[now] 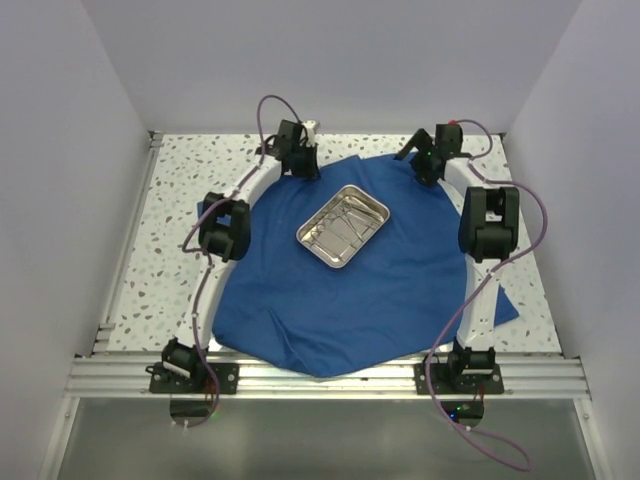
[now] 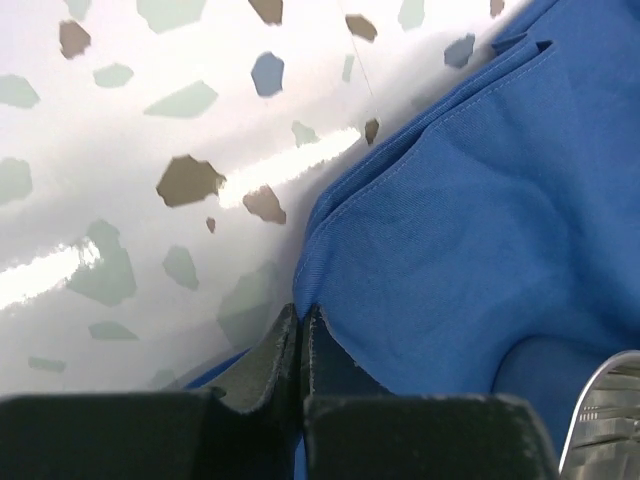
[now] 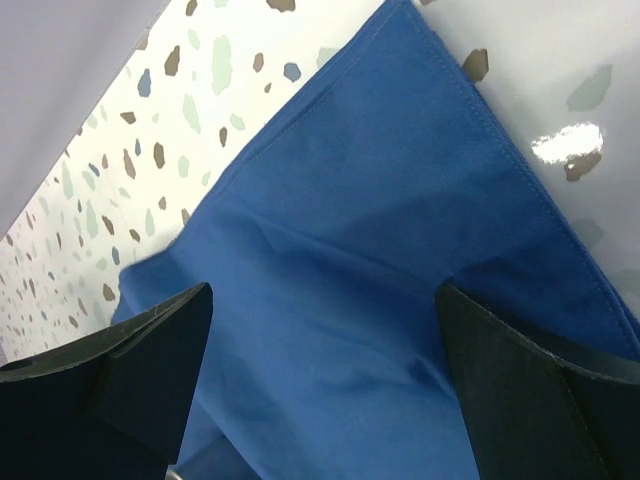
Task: Open and lay out the surgical kit
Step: Open the surgical kit at the center of the board, then smooth out the surgical kit at the center of the board.
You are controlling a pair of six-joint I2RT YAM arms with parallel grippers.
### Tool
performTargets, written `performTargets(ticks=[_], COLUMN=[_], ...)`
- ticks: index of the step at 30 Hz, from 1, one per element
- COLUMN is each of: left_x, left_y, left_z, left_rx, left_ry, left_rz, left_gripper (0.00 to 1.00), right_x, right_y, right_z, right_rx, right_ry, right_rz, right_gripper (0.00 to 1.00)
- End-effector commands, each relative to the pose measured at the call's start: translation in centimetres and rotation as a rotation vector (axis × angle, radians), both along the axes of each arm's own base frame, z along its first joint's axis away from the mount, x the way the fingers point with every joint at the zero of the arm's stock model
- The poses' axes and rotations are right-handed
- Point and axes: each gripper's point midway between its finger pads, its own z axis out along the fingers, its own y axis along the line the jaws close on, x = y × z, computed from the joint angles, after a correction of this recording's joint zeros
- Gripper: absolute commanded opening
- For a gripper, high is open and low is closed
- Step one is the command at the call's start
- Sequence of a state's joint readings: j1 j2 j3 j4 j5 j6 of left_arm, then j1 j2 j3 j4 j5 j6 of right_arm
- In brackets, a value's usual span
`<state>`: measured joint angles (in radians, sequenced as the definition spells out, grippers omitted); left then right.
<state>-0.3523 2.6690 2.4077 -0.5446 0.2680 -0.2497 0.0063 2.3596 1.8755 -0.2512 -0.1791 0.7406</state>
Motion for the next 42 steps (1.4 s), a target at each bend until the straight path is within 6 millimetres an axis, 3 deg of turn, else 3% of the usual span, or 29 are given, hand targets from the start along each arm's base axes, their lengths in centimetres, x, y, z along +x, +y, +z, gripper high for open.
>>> performTargets(ticks=[1, 2, 4, 5, 6, 10, 11, 12, 13, 14, 15, 16, 17, 20, 22, 23, 24, 25, 26, 27, 30, 33, 34, 35, 37, 38, 42], left_x=[6.4, 6.7, 8.5, 8.9, 9.9, 12.0, 12.1, 11.9, 11.6, 10.8, 9.8, 9.2, 7.8, 5.7, 4.6, 3.0, 2.3, 1.7, 0.3, -0.7, -2.5, -2.2, -1.3, -1.3, -0.6, -0.6, -0.4], left_y=[1.4, 0.4, -0.1, -0.3, -0.3, 0.8, 1.4, 1.5, 1.5, 1.5, 1.8, 2.1, 2.4, 4.4, 6.2, 7.1, 8.0, 9.3, 10.1, 10.8, 14.0, 16.2, 16.5, 16.9, 17.3, 17.5, 18.5], left_z=[2.9, 3.8, 6.3, 7.1, 8.7, 12.5, 12.8, 14.8, 15.9, 15.0, 19.6, 20.8, 22.6, 24.0, 23.2, 22.2, 21.4, 20.6, 17.7, 18.2, 15.3, 11.9, 12.0, 9.1, 8.0, 6.4, 4.7], left_rx=[-0.108, -0.133, -0.158, -0.181, -0.223, -0.311, -0.322, -0.336, -0.337, -0.309, -0.314, -0.289, -0.282, -0.189, -0.110, -0.074, -0.044, -0.011, 0.037, 0.055, 0.200, 0.308, 0.314, 0.358, 0.393, 0.419, 0.468], left_ry=[-0.220, -0.248, -0.356, -0.384, -0.447, -0.567, -0.574, -0.594, -0.606, -0.596, -0.656, -0.679, -0.686, -0.653, -0.600, -0.547, -0.519, -0.493, -0.426, -0.427, -0.385, -0.329, -0.330, -0.267, -0.248, -0.227, -0.226], left_rz=[0.119, 0.115, 0.154, 0.157, 0.161, 0.219, 0.229, 0.221, 0.207, 0.178, 0.173, 0.176, 0.170, 0.209, 0.268, 0.292, 0.326, 0.379, 0.393, 0.410, 0.501, 0.524, 0.525, 0.518, 0.532, 0.531, 0.562], left_gripper=[0.00, 0.00, 0.00, 0.00, 0.00, 0.00, 0.20, 0.41, 0.68, 0.99, 1.00, 1.00, 1.00, 1.00, 1.00, 1.00, 1.00, 1.00, 1.00, 1.00, 1.00, 1.00, 1.00, 0.99, 0.97, 0.97, 0.97], right_x=[-1.2, -1.5, -0.8, -1.2, -0.9, -2.4, -2.4, -2.7, -2.9, -3.5, -3.8, -4.5, -5.0, -6.3, -5.8, -5.8, -5.4, -4.7, -4.6, -4.1, -3.3, -3.0, -3.2, -3.2, -3.4, -3.4, -3.8], right_y=[1.1, 1.5, 1.9, 2.0, 2.1, 2.5, 2.6, 2.7, 2.8, 2.7, 2.6, 2.7, 1.7, 1.8, 2.8, 3.2, 3.3, 3.3, 3.3, 3.1, 2.8, 2.9, 2.9, 2.8, 2.6, 2.7, 2.3], right_z=[1.7, 1.4, 3.1, 3.0, 4.9, 7.1, 8.1, 8.7, 9.6, 10.7, 11.7, 11.5, 13.4, 15.2, 16.3, 14.1, 13.4, 13.9, 13.1, 11.5, 9.8, 9.8, 9.5, 9.7, 9.6, 9.6, 9.5], right_rx=[0.066, 0.079, 0.097, 0.096, 0.094, 0.087, 0.068, 0.052, 0.032, -0.016, -0.039, -0.064, -0.121, -0.210, -0.220, -0.230, -0.232, -0.232, -0.245, -0.259, -0.272, -0.262, -0.261, -0.259, -0.260, -0.263, -0.272], right_ry=[-0.031, -0.042, -0.139, -0.131, -0.194, -0.298, -0.340, -0.355, -0.376, -0.410, -0.433, -0.432, -0.463, -0.481, -0.486, -0.411, -0.386, -0.388, -0.361, -0.328, -0.265, -0.268, -0.265, -0.275, -0.277, -0.277, -0.274], right_rz=[0.030, 0.042, 0.048, 0.044, 0.045, 0.052, 0.062, 0.067, 0.074, 0.065, 0.057, 0.048, -0.007, -0.027, 0.010, 0.042, 0.052, 0.050, 0.058, 0.059, 0.062, 0.058, 0.060, 0.054, 0.051, 0.053, 0.053], right_gripper=[0.99, 0.99, 0.99, 0.99, 0.99, 0.99, 0.99, 0.99, 0.99, 0.99, 0.99, 0.99, 0.99, 0.99, 0.99, 0.99, 0.99, 0.99, 0.99, 0.99, 0.99, 0.99, 0.99, 0.99, 0.99, 0.99, 0.99])
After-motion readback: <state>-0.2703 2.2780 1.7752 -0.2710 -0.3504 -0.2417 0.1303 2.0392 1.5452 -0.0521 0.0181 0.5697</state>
